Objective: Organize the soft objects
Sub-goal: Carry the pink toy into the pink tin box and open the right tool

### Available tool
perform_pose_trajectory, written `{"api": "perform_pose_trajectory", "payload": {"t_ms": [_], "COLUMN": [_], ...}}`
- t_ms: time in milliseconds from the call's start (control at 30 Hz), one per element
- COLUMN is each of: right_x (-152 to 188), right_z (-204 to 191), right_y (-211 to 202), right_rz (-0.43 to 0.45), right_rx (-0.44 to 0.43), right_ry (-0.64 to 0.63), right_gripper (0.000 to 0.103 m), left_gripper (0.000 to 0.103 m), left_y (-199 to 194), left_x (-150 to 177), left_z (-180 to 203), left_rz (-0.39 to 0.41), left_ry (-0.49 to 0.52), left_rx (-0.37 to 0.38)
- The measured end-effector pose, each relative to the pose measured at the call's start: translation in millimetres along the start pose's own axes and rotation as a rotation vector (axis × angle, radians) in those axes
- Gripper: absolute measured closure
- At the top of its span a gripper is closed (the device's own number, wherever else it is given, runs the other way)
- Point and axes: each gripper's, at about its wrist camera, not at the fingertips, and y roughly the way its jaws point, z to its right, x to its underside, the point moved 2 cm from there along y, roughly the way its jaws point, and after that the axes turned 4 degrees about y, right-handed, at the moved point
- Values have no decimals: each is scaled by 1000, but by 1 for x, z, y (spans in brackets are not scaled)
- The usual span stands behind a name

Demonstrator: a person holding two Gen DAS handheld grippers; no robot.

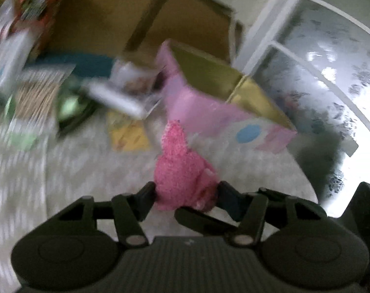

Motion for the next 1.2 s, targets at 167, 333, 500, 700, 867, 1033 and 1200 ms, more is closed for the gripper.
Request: {"api": "perform_pose_trajectory", "payload": {"t_ms": [167, 333, 500, 700, 867, 1033, 1200], "right_x": [-29, -62, -76, -66, -62, -71, -95], "right_z": [21, 68, 113, 121, 98, 67, 28], "right_y": [-20, -15, 0, -16, -24, -6, 43], "right_rz": [181, 277, 237, 282, 345, 303, 156], "right_rx": [112, 280, 386, 426, 380, 234, -12], "right_ry": [-20, 9, 121, 166, 151, 115, 124], "right_gripper": [66, 66, 62, 25, 25, 26, 28], "left_gripper": [45, 46, 31, 6, 6, 7, 7], "left_y": [15, 70, 107, 79, 21, -33, -68], "left_x": [-56, -100, -110, -100, -82, -43, -2], "left_z": [47, 68, 75, 60, 29, -29, -90], "left_rz": [104, 89, 69, 137, 235, 279, 272], "left_ry": [147, 129, 111, 109, 72, 31, -15], "left_rx": [25, 58, 0, -13, -16, -243, -483]}}
